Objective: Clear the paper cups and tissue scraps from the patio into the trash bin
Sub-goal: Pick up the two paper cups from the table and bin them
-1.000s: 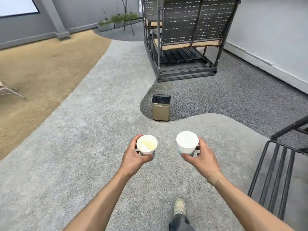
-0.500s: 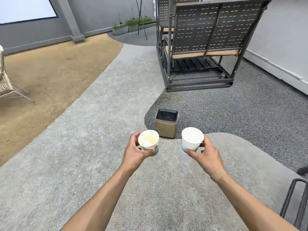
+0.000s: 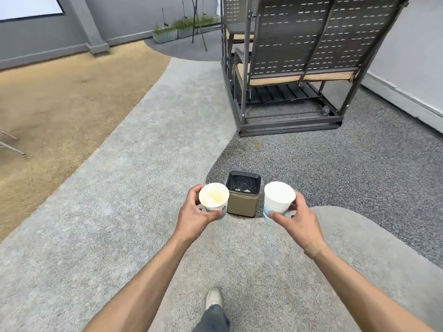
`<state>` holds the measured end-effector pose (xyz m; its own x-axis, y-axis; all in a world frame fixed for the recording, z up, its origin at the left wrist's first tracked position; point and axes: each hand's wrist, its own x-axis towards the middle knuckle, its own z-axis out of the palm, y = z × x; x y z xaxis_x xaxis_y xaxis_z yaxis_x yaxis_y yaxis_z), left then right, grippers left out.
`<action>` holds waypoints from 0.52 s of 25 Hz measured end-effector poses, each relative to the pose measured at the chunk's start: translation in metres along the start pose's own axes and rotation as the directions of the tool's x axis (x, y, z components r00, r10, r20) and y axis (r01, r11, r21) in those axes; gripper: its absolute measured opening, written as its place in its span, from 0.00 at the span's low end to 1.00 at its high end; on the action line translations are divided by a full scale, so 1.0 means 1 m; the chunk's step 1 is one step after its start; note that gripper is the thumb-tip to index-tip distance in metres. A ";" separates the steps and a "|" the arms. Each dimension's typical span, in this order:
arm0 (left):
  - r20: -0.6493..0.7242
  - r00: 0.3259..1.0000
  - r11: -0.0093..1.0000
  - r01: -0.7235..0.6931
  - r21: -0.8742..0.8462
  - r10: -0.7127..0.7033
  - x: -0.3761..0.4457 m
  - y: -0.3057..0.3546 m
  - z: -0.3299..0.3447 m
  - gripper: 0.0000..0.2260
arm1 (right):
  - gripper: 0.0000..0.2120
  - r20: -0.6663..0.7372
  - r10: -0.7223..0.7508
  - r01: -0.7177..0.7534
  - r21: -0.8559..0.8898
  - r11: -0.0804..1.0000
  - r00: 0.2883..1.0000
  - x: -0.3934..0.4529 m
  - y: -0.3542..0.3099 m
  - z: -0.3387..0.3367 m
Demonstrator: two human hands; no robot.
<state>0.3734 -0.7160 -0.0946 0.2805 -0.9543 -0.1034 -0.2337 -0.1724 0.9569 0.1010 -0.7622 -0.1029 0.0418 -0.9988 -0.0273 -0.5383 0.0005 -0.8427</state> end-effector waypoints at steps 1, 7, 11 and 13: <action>0.015 1.000 1.000 0.011 0.003 -0.011 0.029 0.000 -0.003 0.37 | 0.38 -0.012 0.015 -0.015 -0.011 1.000 1.000 0.023 -0.006 0.007; 0.103 0.995 0.998 -0.002 0.065 -0.005 0.162 0.006 -0.008 0.37 | 0.39 -0.020 0.046 -0.048 -0.082 0.995 0.999 0.130 -0.026 0.038; 0.128 0.992 0.998 0.006 0.067 -0.014 0.237 0.008 0.007 0.37 | 0.40 -0.037 0.087 -0.090 -0.090 0.992 0.996 0.193 -0.021 0.048; 0.140 0.990 0.997 0.014 0.080 -0.025 0.274 0.008 0.021 0.37 | 0.40 -0.032 0.111 -0.113 -0.086 0.990 0.993 0.226 -0.012 0.049</action>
<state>0.4292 -0.9835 -0.1211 0.1532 -0.9744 -0.1644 -0.3039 -0.2047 0.9304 0.1583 -0.9857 -0.1258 -0.0456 -0.9936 -0.1033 -0.6102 0.1095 -0.7846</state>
